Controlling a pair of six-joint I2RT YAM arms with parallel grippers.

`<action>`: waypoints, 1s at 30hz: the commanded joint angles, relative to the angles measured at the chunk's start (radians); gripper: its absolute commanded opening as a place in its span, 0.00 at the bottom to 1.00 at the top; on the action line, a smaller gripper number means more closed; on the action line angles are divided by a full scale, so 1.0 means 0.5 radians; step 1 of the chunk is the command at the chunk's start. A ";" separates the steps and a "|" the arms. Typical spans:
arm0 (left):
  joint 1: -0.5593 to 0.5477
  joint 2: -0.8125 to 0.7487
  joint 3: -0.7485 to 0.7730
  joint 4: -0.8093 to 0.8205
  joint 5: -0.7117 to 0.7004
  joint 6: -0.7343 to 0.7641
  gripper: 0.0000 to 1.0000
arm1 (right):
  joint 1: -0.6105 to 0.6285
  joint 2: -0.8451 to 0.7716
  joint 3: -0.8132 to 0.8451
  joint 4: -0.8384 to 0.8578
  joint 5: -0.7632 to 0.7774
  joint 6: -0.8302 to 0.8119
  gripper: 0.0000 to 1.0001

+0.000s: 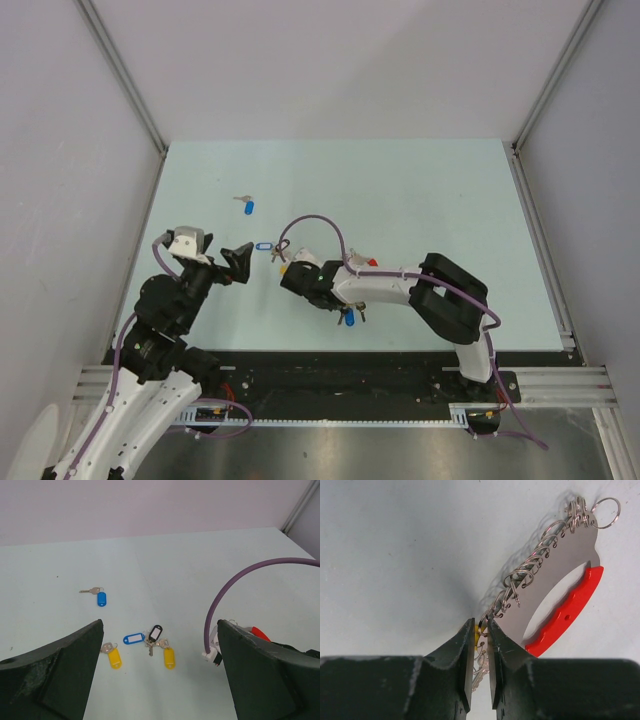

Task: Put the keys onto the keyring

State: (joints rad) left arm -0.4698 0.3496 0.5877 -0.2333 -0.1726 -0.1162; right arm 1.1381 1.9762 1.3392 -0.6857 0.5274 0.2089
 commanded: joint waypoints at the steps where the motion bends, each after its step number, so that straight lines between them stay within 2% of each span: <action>1: 0.013 0.000 -0.003 0.065 0.026 -0.044 1.00 | 0.019 0.039 0.058 -0.025 0.099 0.042 0.18; 9: 0.016 0.009 0.000 0.065 0.032 -0.044 1.00 | 0.028 -0.001 0.058 -0.074 0.182 0.046 0.00; 14: 0.013 0.031 0.003 0.068 0.057 -0.019 1.00 | -0.021 -0.172 0.058 -0.064 0.099 -0.019 0.00; 22: 0.013 0.086 -0.010 0.095 0.228 0.051 1.00 | -0.208 -0.452 -0.037 0.119 -0.370 -0.117 0.00; 30: 0.013 0.193 -0.037 0.233 0.786 0.220 1.00 | -0.420 -0.826 -0.291 0.481 -0.849 -0.331 0.00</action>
State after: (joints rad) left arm -0.4686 0.4114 0.5777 -0.1875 0.0471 -0.0662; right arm 0.9707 1.6577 1.2354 -0.5659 0.2661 0.1169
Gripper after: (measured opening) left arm 0.996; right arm 0.009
